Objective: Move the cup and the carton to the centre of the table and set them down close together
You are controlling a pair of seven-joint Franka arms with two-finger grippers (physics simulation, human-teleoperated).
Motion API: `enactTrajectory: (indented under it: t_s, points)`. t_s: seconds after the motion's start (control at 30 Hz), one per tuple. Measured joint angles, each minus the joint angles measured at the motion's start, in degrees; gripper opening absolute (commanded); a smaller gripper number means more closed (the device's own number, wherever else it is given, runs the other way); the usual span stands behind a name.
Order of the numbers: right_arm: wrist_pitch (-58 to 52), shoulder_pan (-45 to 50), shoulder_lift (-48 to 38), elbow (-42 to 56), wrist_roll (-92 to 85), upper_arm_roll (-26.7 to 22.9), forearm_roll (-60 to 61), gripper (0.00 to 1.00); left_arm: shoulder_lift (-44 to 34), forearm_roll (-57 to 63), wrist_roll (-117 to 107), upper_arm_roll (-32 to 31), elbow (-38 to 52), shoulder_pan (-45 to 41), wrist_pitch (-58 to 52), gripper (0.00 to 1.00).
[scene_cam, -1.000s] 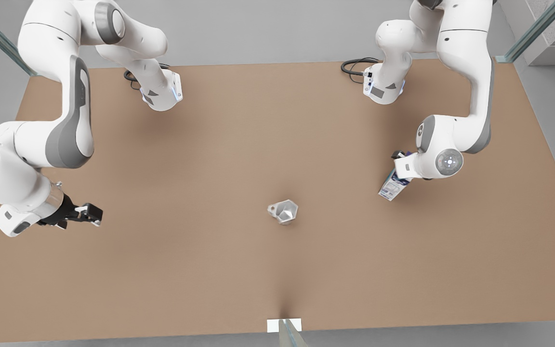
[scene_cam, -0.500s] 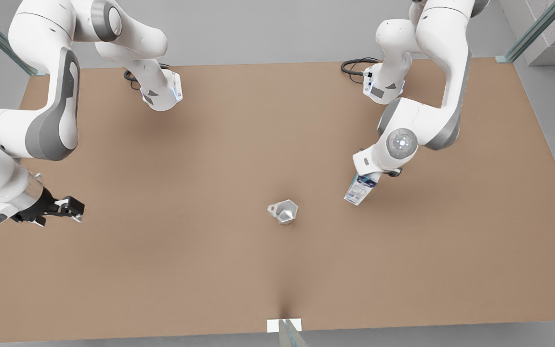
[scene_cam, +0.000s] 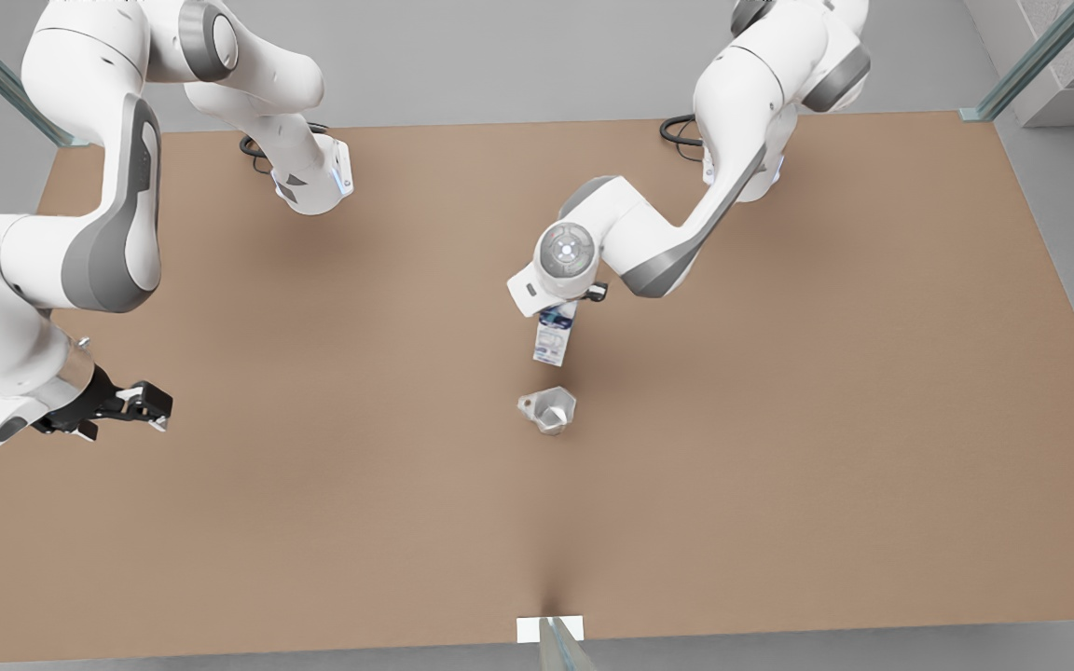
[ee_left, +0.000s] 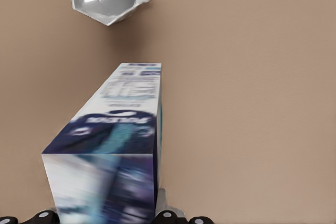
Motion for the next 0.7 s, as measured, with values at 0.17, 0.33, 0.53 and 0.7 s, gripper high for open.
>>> enactTrajectory:
  t_s: [0.17, 0.33, 0.53, 0.7]
  points:
    - [0.00, 0.00, 0.00, -0.05, 0.00, 0.00, 0.03, 1.00, 0.84, 0.15, -0.33, 0.04, 0.00, 0.10, 0.30, 1.00]
    - [-0.25, 0.17, -0.09, 0.00, 0.08, 0.09, 0.10, 1.00, 0.06, 0.19, -0.12, 0.48, 4.04, 0.23, -3.76, 1.00]
    - [1.05, 0.46, 0.08, 0.13, 0.18, 0.09, 0.11, 1.00, -14.30, -0.02, 20.69, 24.11, 9.66, 13.36, -11.11, 1.00]
    - [1.02, 0.42, 0.70, 0.04, 0.34, 0.09, 0.22, 1.00, -18.65, 2.61, 21.18, 21.18, 6.33, 17.00, -9.37, 1.00]
